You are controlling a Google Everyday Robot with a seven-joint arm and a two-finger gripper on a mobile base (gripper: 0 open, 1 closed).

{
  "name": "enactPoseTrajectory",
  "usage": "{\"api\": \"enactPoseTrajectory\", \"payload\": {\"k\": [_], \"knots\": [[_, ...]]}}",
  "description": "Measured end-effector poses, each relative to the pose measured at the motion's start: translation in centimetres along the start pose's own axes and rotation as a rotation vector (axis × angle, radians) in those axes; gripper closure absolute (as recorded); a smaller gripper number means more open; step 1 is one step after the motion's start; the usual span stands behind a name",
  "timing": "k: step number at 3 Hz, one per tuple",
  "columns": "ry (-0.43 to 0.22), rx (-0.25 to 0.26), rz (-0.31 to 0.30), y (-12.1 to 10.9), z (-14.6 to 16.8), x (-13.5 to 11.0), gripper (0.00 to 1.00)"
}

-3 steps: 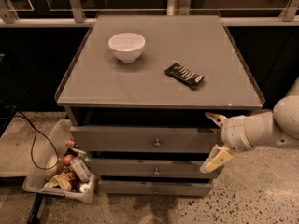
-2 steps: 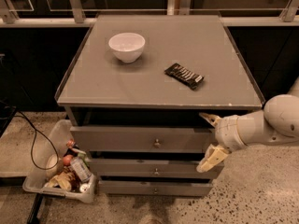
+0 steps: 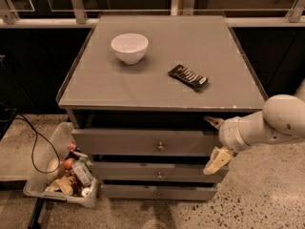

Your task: Open top drawer

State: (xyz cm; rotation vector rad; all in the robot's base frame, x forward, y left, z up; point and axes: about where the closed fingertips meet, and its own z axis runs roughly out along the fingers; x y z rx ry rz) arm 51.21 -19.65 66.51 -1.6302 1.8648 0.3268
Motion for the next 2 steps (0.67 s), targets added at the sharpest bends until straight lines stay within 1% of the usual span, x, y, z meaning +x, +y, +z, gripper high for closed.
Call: {"api": "enactPoseTrajectory", "payload": {"k": [2], "knots": [[0.039,-0.009,0.022,0.15,0.54,2.12,0.0]]}}
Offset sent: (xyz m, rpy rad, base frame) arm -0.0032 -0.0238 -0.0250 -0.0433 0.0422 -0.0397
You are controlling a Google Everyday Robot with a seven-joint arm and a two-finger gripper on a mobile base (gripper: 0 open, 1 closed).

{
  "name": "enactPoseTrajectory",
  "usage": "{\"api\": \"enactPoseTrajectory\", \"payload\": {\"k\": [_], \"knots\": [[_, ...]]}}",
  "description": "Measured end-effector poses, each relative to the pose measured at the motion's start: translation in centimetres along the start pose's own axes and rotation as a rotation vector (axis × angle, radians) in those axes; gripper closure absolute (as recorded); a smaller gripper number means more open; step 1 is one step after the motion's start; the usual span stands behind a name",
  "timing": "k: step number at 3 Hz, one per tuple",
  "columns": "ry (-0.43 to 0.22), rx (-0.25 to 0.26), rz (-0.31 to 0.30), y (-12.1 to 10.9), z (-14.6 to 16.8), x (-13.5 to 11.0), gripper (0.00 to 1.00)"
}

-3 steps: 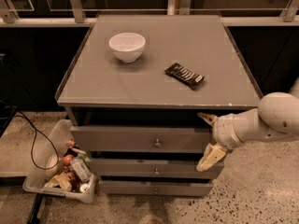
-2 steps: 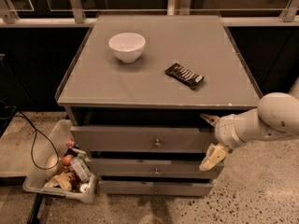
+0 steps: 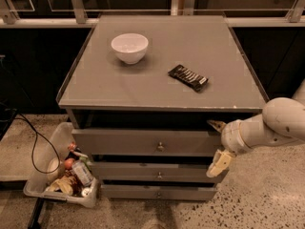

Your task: Open top drawer

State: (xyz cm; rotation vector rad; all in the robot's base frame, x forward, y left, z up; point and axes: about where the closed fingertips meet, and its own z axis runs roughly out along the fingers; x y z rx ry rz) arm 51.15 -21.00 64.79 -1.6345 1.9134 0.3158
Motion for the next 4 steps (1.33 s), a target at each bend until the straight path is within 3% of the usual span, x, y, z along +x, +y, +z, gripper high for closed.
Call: {"api": "enactPoseTrajectory", "payload": {"k": [1,4], "knots": [[0.0,0.0,0.0,0.0,0.0,0.0,0.19],[0.0,-0.001,0.0,-0.07,-0.2,-0.22,0.89]]}}
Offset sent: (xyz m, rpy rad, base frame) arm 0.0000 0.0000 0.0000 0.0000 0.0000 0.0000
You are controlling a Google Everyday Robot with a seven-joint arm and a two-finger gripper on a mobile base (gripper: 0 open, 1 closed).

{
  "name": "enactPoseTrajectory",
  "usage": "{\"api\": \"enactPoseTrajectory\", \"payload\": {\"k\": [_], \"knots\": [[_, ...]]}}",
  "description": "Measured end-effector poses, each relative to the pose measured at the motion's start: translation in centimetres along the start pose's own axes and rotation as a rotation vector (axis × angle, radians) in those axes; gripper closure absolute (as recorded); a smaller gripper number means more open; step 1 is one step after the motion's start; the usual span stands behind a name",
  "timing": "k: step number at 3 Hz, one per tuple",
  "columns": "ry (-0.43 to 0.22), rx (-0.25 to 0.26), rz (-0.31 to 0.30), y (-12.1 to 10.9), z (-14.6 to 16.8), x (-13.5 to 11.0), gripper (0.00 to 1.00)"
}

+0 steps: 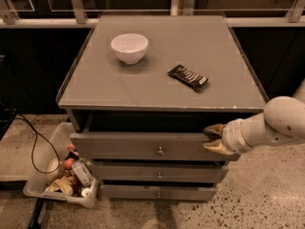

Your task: Open top drawer

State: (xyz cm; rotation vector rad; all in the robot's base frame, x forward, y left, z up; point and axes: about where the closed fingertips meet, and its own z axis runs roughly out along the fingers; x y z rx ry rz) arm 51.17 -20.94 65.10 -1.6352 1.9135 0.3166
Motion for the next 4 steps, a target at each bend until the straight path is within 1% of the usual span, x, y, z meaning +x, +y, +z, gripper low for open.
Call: {"api": "enactPoseTrajectory", "payload": {"k": [1,2,3,4], "knots": [[-0.005,-0.009,0.002,0.6,-0.5,-0.3,1.0],[-0.02,-0.025,-0.001,1.6,-1.2,-1.1,1.0],[-0.02,-0.025,-0.001,1.6,-1.2,-1.1,0.8],[-0.019,-0.025,0.0,1.6,-1.2,-1.1,0.56]]}}
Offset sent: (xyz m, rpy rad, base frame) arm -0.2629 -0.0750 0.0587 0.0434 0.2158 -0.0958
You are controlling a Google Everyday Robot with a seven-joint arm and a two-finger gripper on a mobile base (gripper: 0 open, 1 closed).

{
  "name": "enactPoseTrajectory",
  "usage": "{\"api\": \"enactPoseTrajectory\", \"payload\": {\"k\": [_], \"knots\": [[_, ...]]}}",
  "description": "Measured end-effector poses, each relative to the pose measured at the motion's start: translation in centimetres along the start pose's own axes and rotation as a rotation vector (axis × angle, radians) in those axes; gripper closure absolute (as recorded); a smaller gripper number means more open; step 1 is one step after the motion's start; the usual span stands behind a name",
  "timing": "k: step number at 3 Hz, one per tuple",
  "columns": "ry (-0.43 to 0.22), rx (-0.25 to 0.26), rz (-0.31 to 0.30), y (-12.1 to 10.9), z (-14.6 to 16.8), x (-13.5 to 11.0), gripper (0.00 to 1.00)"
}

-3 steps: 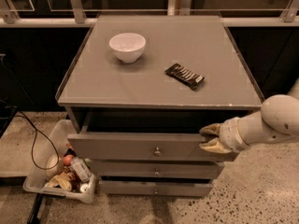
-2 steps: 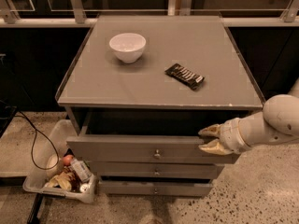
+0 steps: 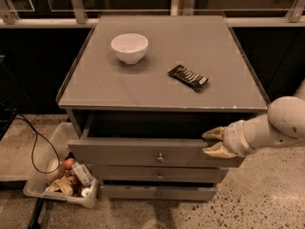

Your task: Open top drawer

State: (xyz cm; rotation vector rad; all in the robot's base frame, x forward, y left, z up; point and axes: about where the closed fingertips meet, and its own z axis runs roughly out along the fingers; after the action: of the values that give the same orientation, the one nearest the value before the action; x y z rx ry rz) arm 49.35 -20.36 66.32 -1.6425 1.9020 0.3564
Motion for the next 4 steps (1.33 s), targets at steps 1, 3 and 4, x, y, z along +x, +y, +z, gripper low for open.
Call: {"api": "enactPoseTrajectory", "payload": {"k": [1,3,4], "knots": [[0.002,-0.005,0.008,0.0,0.2,0.1,0.33],[0.025,-0.038,0.046,3.4,1.0,2.2,0.11],[0.025,-0.038,0.046,3.3,0.9,2.1,0.34]]}}
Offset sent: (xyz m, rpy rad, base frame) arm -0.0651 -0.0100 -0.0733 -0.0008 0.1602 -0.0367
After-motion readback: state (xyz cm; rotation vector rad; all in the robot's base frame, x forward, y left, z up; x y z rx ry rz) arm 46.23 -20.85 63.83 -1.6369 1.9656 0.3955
